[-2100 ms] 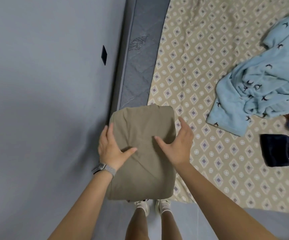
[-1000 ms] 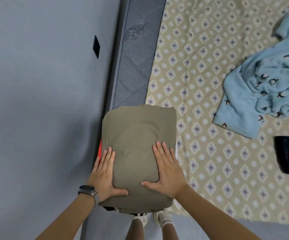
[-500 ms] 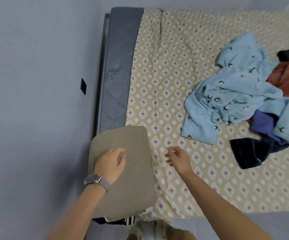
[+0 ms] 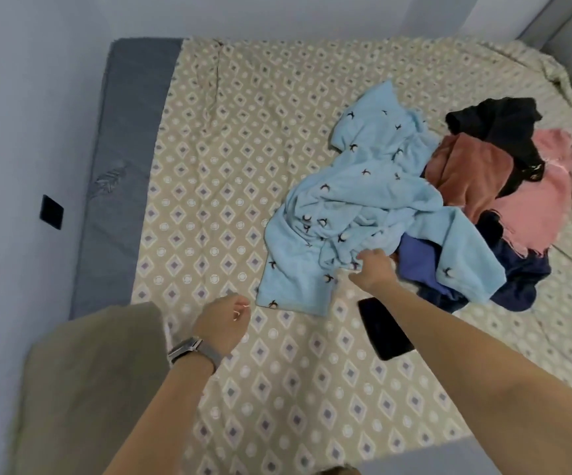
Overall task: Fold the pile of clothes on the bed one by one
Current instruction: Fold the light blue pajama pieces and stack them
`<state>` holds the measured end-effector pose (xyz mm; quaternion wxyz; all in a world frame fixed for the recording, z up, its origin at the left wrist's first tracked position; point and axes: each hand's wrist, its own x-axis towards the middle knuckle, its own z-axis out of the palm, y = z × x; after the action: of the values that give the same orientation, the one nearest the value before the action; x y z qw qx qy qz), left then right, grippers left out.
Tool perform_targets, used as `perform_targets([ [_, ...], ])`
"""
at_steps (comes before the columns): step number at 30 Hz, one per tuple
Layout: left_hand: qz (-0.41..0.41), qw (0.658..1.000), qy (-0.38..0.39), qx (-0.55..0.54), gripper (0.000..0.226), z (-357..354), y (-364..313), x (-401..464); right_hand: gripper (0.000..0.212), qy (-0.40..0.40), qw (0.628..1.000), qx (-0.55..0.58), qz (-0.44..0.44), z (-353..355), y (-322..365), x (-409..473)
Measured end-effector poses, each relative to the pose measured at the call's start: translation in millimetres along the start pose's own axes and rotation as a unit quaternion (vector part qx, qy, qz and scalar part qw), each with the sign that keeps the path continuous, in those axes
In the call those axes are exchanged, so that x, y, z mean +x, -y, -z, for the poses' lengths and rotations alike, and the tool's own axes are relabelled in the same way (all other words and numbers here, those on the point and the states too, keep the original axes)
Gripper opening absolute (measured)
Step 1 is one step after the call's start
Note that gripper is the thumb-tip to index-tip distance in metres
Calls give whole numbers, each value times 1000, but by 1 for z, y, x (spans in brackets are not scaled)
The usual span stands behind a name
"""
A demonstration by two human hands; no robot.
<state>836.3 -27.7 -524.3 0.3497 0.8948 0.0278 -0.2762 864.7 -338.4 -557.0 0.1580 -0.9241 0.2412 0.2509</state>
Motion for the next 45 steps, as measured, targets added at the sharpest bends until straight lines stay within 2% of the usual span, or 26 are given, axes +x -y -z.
perform_targets([
  [3, 5, 1000, 9, -3, 21, -38, -40, 22, 68, -37, 995, -84, 30, 33, -21, 54],
  [8, 41, 999, -18, -21, 24, -72, -67, 41, 65, -82, 986, -135, 61, 72, -31, 124],
  [10, 53, 998, -10, -19, 27, -85, -68, 39, 72, -87, 980, -165, 65, 79, -29, 146],
  [16, 82, 996, 24, -9, 25, -112, -53, 47, 110, -9, 995, -98, 1, 76, -1, 196],
  [18, 92, 995, 28, -2, 25, -114, -46, 50, 116, -5, 995, -98, -2, 67, 6, 209],
  [19, 96, 995, 30, 3, 25, -115, -43, 51, 112, -5, 994, -109, -3, 62, 8, 214],
  [23, 118, 993, 23, 11, 23, -117, -37, 52, 66, -28, 996, -87, 3, 47, 5, 218],
  [26, 116, 993, 20, 5, 22, -116, -42, 49, 40, 9, 996, -66, 57, 36, -8, 194],
  [29, 98, 995, 22, 1, 16, -113, -52, 40, 48, 31, 995, 18, 96, 34, -26, 137],
  [31, 88, 996, 23, -13, 12, -108, -61, 29, 47, 55, 988, 127, 70, 31, -42, 94],
  [32, 86, 996, 23, -22, 11, -106, -65, 21, 47, 74, 974, 212, 37, 31, -49, 69],
  [34, 84, 995, 22, -51, 12, -100, -76, 3, 49, 97, 921, 376, -24, 34, -61, 20],
  [38, 88, 985, 38, -145, 15, -86, -98, -48, 36, 89, 810, 574, -77, 53, -76, -72],
  [42, 97, 956, 66, -269, 21, -73, -119, -110, 29, 39, 750, 657, -65, 79, -80, -164],
  [45, 85, 935, 71, -336, 34, -60, -135, -159, 24, 22, 735, 678, -20, 95, -75, -238],
])
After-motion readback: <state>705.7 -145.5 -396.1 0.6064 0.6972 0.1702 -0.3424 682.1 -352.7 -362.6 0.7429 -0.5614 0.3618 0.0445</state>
